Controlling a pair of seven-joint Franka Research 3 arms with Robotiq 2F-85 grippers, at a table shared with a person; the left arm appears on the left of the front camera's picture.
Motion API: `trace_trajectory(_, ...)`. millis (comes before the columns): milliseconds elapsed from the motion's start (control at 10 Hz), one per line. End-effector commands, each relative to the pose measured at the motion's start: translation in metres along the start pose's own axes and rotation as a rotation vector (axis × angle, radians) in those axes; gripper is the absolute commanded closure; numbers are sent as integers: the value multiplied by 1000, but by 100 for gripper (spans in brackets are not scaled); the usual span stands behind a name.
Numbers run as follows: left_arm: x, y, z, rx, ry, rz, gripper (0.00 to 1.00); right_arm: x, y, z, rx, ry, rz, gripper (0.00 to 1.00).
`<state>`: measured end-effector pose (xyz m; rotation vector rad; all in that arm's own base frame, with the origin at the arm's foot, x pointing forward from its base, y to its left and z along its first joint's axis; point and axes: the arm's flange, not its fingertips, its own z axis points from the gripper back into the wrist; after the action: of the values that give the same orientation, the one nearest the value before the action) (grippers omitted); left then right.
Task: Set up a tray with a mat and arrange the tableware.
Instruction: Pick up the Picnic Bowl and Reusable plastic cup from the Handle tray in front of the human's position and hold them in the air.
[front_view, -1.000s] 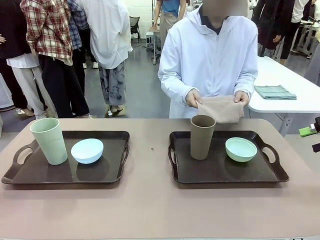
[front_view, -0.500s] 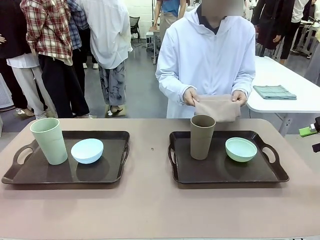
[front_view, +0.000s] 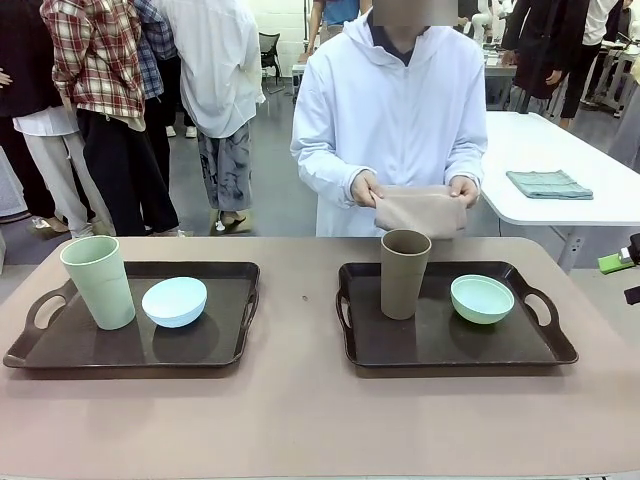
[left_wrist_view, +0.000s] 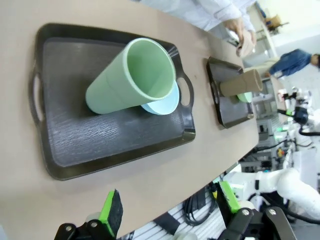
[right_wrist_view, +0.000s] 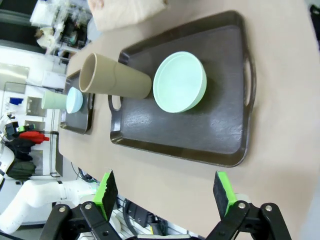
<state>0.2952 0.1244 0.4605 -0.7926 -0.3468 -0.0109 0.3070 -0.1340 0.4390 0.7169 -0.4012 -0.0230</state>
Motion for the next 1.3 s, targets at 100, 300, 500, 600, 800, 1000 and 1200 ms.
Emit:
trace_trajectory(100,18,-97,1,130,42,-241,0,29,14,-22,-69,41,268,0)
trace_trajectory(300,34,-138,-19,216,94,-290,0,48,10,-35,-106,105,464,0)
trace_trajectory(500,50,-177,-51,307,154,-345,0,70,13,-48,-199,147,511,0)
trace_trajectory(600,53,-196,-69,341,193,-399,0,74,17,-52,-218,166,500,0)
trace_trajectory(800,56,-233,-119,439,285,-568,0,82,28,-61,-266,182,517,0)
trace_trajectory(1000,58,-254,-170,454,267,-682,0,91,30,-77,-341,146,406,0)
trace_trajectory(1200,61,-259,-225,402,278,-835,0,102,34,-99,-377,166,288,0)
